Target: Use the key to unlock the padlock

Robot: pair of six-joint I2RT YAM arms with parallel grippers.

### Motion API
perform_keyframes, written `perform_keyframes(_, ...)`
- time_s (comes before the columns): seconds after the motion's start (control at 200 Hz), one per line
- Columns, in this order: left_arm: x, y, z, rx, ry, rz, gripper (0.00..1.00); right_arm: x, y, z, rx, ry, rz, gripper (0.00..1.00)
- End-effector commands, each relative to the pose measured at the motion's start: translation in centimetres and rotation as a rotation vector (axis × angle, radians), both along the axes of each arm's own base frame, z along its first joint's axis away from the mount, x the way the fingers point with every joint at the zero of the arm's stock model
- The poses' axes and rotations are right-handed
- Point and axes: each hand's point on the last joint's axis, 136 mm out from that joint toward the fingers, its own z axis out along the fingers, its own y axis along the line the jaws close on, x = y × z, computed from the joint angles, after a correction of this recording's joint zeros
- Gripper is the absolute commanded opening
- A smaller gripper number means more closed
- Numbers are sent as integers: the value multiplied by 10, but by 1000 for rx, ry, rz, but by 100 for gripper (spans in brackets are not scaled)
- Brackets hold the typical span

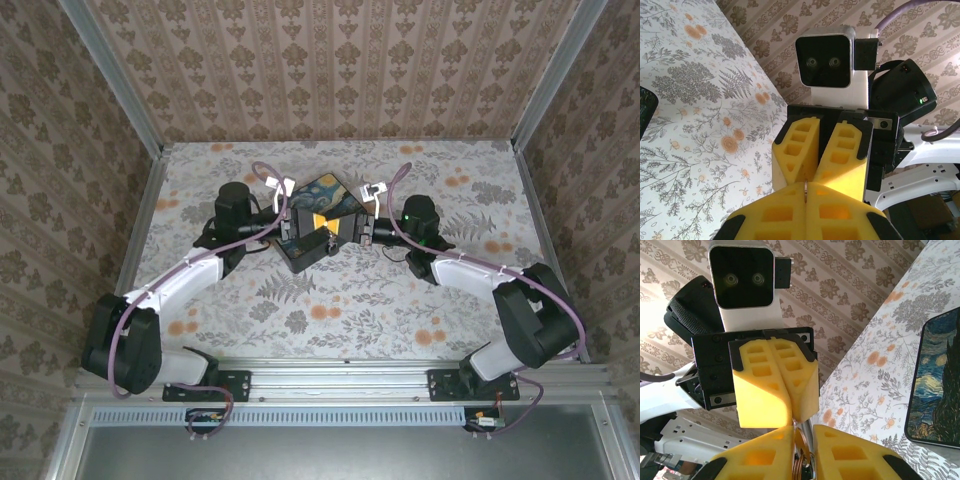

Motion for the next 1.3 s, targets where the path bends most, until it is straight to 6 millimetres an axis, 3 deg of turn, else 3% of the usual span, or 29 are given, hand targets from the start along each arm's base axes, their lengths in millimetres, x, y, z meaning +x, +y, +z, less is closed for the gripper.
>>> perform_keyframes(0.0, -3, 4, 10, -29, -32, 1, 0, -7, 3, 4, 25, -26, 31, 16)
perform_keyframes(0.225, -8, 3, 13, -38, -39, -30, 0, -8, 2, 10, 51, -47, 29, 6)
perform_keyframes(0.295, -8, 3, 9, -31, -31, -25, 0, -9, 2, 16, 72, -64, 32, 0)
perform_keyframes(0.42, 3, 6, -3, 13, -10, 43, 0, -12, -2, 23, 106, -87, 16, 0)
perform_keyframes(0.455, 9, 10, -12, 56, 10, 93, 15, -8, -6, 18, 89, -66, -14, 0)
perform_keyframes(0.5, 29, 28, -25, 123, 41, 208, 42, -1, -11, 5, 38, -34, -54, 0)
perform_keyframes(0.54, 36, 38, -35, 187, 59, 268, 55, 4, -17, -10, -28, 2, -94, 0)
perform_keyframes(0.585, 41, 49, -43, 255, 71, 326, 62, 7, -24, -25, -99, 24, -127, 0)
perform_keyframes(0.64, 46, 60, -53, 337, 81, 401, 63, 10, -34, -45, -184, 55, -161, 0)
perform_keyframes(0.66, 46, 64, -58, 364, 94, 429, 63, 8, -39, -39, -194, 38, -175, 0)
perform_keyframes(0.72, 44, 71, -70, 437, 119, 498, 64, 12, -53, -48, -255, 56, -225, 0)
perform_keyframes(0.875, 8, 63, -115, 705, 202, 674, 66, 23, -99, -77, -439, 112, -401, 0)
perform_keyframes(0.99, -10, 38, -144, 760, 231, 754, 66, 29, -137, -91, -545, 158, -567, 0)
perform_keyframes(1.16, 5, 5, -180, 836, 207, 838, 67, 28, -173, -97, -566, 166, -704, 0)
perform_keyframes(1.295, 24, -16, -188, 853, 153, 872, 67, 27, -183, -101, -574, 176, -721, 0)
